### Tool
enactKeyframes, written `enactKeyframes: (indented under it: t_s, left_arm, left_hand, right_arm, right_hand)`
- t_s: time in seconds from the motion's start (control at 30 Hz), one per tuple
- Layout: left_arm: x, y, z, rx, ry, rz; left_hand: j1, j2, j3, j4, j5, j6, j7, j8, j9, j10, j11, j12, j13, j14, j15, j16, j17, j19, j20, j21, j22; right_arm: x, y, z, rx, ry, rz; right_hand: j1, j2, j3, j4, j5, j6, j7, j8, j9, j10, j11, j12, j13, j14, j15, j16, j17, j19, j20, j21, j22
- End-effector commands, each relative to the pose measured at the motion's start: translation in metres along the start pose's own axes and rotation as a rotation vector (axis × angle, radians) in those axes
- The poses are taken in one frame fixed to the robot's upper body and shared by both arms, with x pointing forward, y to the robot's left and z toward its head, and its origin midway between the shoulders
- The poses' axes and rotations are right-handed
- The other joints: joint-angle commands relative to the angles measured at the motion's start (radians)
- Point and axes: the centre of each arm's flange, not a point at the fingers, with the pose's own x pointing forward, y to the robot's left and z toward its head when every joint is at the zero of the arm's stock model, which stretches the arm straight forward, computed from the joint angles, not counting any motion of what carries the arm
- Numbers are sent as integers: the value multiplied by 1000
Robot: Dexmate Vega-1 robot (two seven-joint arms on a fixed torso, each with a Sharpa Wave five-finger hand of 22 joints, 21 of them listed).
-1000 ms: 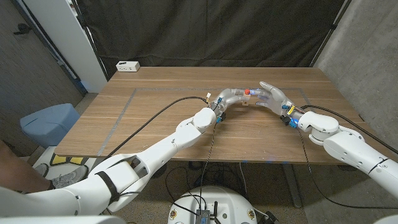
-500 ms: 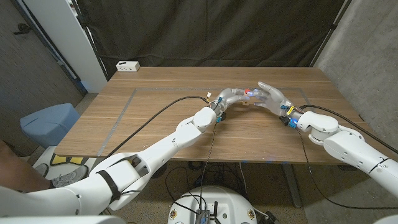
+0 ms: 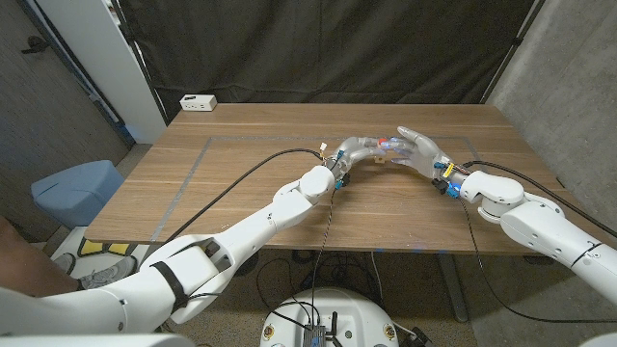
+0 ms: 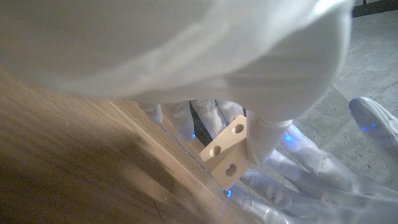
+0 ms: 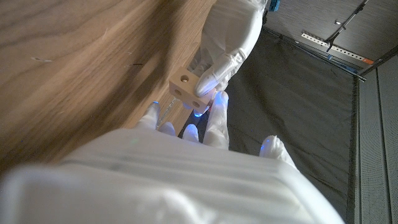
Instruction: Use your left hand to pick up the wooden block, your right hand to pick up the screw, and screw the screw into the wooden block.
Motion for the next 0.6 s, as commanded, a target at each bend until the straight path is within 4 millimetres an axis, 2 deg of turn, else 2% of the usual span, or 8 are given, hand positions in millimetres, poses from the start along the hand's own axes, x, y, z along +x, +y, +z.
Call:
enactKeyframes:
  t_s: [0.03, 0.13, 0.4, 0.53, 0.6]
  left_arm:
    - [3, 3, -1, -4, -1, 1]
    - [3, 3, -1, -3, -1, -1]
    - [2, 4, 0, 0, -5, -2]
    - [2, 4, 1, 3, -6, -1]
    - [2, 4, 1, 4, -8, -2]
  left_hand:
    - [-30, 66, 38, 31, 5, 70, 57, 5, 5, 11, -4, 71, 172, 6, -64, 0, 1, 5, 0, 7, 5]
    - [-31, 66, 37, 31, 5, 70, 57, 6, 5, 10, -3, 71, 172, 6, -63, 1, 1, 5, 0, 7, 5]
    - [-29, 64, 37, 29, 5, 71, 56, 6, 5, 10, -2, 71, 172, 5, -65, 0, 1, 5, -1, 7, 5]
    - [-29, 65, 37, 29, 5, 70, 56, 5, 5, 10, -4, 71, 172, 6, -65, 1, 2, 5, -2, 7, 5]
    - [-29, 65, 36, 30, 5, 69, 57, 5, 5, 10, -4, 71, 172, 5, -66, 1, 2, 5, -2, 7, 5]
  right_arm:
    - [-1, -4, 2, -2, 0, -27]
    - [-3, -6, 1, -3, 4, -39]
    - [-6, -9, -1, -1, 13, -77]
    - [-7, -10, -2, 1, 10, -85]
    - [-7, -10, -2, 1, 9, -88]
  right_hand:
    - [2, 12, 3, 5, 7, 18, 3, 1, 2, 4, -1, -1, 2, 1, -11, 4, -1, 5, 1, 2, 2]
    - [3, 13, 3, 5, 7, 31, 4, 1, 2, 18, 0, 0, 2, 19, -12, 10, -1, 25, -9, 7, 2]
    - [6, 11, 4, 2, 7, 37, 5, -4, 2, 33, 12, 0, 2, 32, -11, 11, -3, 51, -11, 14, 2]
    - [11, 8, 4, -2, 7, 11, 6, -21, 2, 25, 42, -9, 2, 36, -4, 8, -4, 74, -4, 16, 2]
    - [12, 6, 3, -4, 7, 1, 5, -27, 2, 20, 45, -12, 2, 36, 0, 6, -4, 78, -1, 16, 1]
